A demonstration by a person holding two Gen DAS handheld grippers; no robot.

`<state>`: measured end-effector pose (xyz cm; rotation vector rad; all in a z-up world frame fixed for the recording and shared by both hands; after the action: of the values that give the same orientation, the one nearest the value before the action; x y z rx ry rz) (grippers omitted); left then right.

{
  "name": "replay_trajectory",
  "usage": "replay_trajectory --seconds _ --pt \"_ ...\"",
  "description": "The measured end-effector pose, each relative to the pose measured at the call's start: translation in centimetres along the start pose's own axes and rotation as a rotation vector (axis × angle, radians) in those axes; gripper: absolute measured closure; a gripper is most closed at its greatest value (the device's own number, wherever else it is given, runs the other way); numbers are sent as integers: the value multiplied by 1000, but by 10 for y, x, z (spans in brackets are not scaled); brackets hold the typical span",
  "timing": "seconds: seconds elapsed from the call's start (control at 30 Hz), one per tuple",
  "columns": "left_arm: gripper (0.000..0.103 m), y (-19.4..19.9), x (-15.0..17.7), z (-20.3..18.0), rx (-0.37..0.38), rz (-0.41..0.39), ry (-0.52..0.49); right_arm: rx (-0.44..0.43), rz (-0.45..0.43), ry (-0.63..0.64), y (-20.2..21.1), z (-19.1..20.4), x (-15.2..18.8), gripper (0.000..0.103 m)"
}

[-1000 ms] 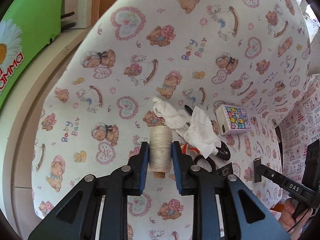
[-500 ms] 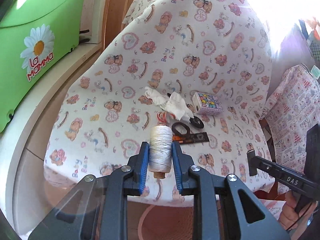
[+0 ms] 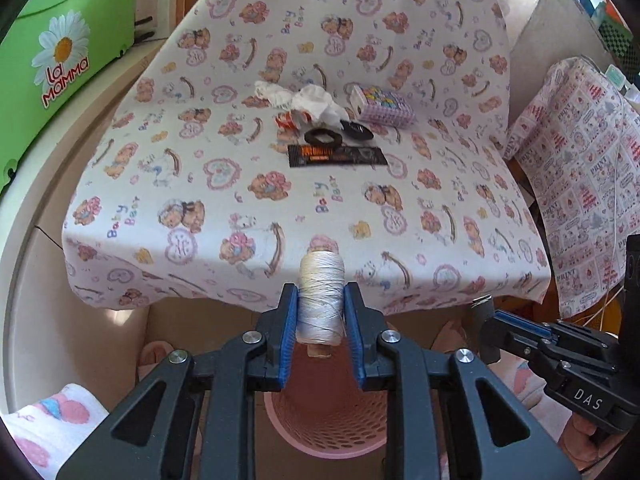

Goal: Collect trash
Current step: 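Carry the spool and black cylinder in both tools down over the pink wastebasket, then open both tools to drop the spool and cylinder into the wastebasket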

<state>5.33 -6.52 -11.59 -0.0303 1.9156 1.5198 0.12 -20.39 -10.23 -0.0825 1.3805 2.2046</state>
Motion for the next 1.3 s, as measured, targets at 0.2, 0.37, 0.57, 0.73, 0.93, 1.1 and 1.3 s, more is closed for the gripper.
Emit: replay_trajectory --seconds 0.2,0.37,0.57,0.73,0.93,1.1,1.3 --pt "81 -26 32 -20 25 122 -32 67 56 -21 -25 -23 12 91" --pt "81 -51 56 -18 -19 207 -53 133 94 -79 -48 -52 15 91" --pt "81 -94 92 -12 -26 359 -65 218 107 -72 -78 -72 25 91" --pt "81 -118 118 -12 -18 446 -60 237 169 -85 -105 -82 40 91" --pt "80 -131 133 -10 -37 504 -79 290 257 -105 -141 -95 65 91" --pt "80 -133 134 -9 -43 526 -91 315 271 -106 -152 -100 71 87" --pt "60 -131 127 -1 -78 507 -97 336 234 -102 -145 -105 63 68"
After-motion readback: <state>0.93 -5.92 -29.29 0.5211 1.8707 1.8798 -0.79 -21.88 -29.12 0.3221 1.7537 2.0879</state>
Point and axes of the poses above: each gripper's, at about its wrist camera, not at the fingertips, and y roughly against the way its jaws point, z to its left, x to its underside, the point moved 9 cm from there along -y, roughly the way its jaws point, and after that the axes turned 15 degrees about -y, right-handed, at the moved point
